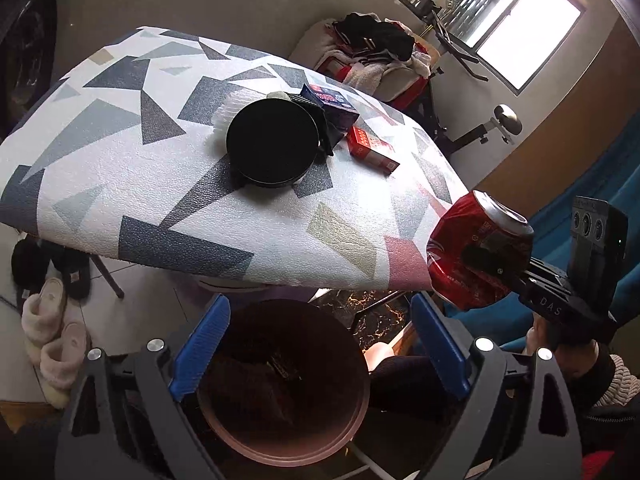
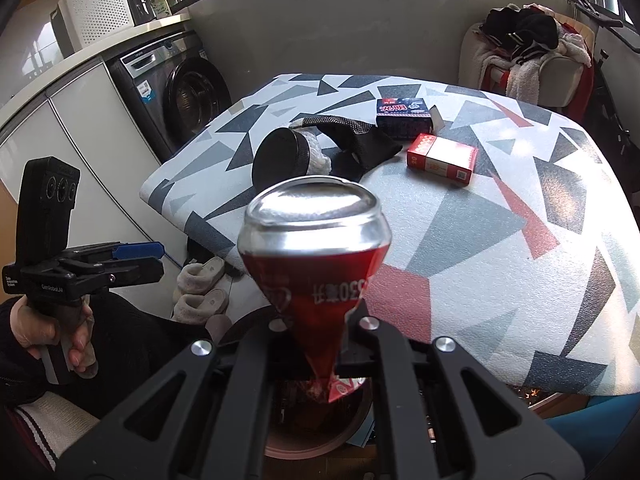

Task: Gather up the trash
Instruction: 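Lower the red can into the bin and open the right gripper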

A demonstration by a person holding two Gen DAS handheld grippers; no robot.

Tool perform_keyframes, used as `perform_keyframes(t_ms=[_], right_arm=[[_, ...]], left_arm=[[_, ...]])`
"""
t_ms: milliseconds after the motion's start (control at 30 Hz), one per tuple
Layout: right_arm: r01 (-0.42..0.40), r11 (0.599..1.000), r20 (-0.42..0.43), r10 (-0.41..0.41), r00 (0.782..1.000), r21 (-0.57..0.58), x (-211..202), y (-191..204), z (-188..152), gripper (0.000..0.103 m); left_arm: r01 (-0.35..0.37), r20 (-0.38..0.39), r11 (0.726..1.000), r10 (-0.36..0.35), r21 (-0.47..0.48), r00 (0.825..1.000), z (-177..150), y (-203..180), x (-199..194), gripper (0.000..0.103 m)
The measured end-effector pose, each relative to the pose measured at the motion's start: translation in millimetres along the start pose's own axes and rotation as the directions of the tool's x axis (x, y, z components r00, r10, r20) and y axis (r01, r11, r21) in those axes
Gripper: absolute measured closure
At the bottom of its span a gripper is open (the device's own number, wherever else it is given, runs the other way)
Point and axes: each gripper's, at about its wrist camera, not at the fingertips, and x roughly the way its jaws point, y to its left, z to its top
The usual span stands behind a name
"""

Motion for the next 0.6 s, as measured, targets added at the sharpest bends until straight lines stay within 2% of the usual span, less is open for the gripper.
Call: perform_keyframes(t_ms=[167, 367, 600], right_arm=[[-0.021, 1.0, -0.052, 0.019, 0.998, -0.021, 12.0, 11.0, -11.5, 0.094], [-0.045, 0.998, -0.137, 0.037, 0.99, -0.05, 33.3, 28.5, -25.4, 0.094], [-0.047, 0.997, -0.231, 0.032, 0.972, -0.062, 54.8, 39.6, -40.3, 0.094]], left_arm=[[-0.068, 0.027, 0.995, 0.07, -0.071, 0.997, 5.8, 13.6, -12.2, 0.006], [-0.15, 0.013, 0.973, 0.154, -0.175, 0.988, 5.6, 38.7, -19.5, 0.006], [-0.162, 0.011, 0.949, 0.171, -0.269, 0.985, -0.8, 61.5, -23.7, 0.006]])
